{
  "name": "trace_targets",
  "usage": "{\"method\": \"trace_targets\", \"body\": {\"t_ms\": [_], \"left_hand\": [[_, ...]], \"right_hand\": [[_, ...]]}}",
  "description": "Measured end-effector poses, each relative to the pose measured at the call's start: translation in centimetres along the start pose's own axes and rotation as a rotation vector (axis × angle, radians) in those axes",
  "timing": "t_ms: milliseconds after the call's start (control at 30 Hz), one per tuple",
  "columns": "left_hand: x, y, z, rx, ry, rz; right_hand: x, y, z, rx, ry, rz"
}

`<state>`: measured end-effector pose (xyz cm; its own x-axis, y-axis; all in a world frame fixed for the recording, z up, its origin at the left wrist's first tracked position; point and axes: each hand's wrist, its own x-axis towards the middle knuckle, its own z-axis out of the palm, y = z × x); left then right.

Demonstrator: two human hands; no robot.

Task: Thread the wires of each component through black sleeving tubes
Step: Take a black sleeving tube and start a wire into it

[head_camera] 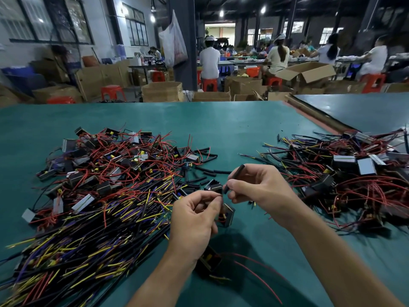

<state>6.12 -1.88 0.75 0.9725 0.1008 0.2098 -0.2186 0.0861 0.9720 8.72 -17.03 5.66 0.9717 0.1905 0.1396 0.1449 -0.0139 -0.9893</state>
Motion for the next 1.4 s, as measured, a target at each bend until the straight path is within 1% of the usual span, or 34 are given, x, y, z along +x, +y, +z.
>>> {"method": "trace_targets", "body": {"t_ms": [233, 400, 467, 567, 633, 700, 800, 900, 1033, 1100, 1233, 1300, 1400], "left_hand": [[0.0, -0.1, -0.1, 0.009, -0.006, -0.009], [0.0, 0.3, -0.1, -0.021, -0.010, -0.057], [0.0, 0.7, -0.2, -0.055, -0.053, -0.134], [0.3, 1.4, -0.8, -0.039, -0.170, -0.243], [0.4, 1.7, -1.4, -0.076, -0.224, -0.289], [0.3, 1.9, -1.6, -0.097, -0.241, -0.308], [0.2, 1.9, -1.4, -0.091, -0.228, -0.294], [0.2, 1.8, -1.3, -0.070, -0.229, -0.272], [0.2, 1.6, -1.2, -0.066, -0.222, -0.258], [0.3, 1.5, -1.2, -0.055, -0.197, -0.254], [0.7, 1.1, -1.7, 0.073, -0.123, -0.190], [0.8, 1.1, -1.9, 0.118, -0.126, -0.180], [1.0, 1.1, -2.2, 0.112, -0.147, -0.214]], "right_hand": [[0.0, 0.1, -0.1, -0.063, -0.006, -0.039], [0.1, 0.2, -0.2, -0.059, -0.051, -0.006], [0.1, 0.3, -0.2, -0.049, -0.056, 0.007], [0.2, 0.4, -0.5, -0.040, -0.061, 0.025], [0.2, 0.5, -0.6, -0.027, -0.078, 0.029], [0.1, 0.6, -0.3, -0.001, -0.088, 0.023], [0.1, 0.5, -0.1, 0.015, -0.073, -0.016], [0.2, 0.5, -0.1, -0.041, -0.057, -0.062], [0.0, 0.9, 0.4, -0.125, -0.140, -0.045], [0.1, 0.9, 0.2, -0.160, -0.138, -0.055], [0.4, 0.6, -0.5, -0.272, -0.092, -0.095], [0.4, 0.5, -0.6, -0.290, -0.094, -0.100], [0.3, 0.5, -0.7, -0.303, -0.094, -0.104]]}}
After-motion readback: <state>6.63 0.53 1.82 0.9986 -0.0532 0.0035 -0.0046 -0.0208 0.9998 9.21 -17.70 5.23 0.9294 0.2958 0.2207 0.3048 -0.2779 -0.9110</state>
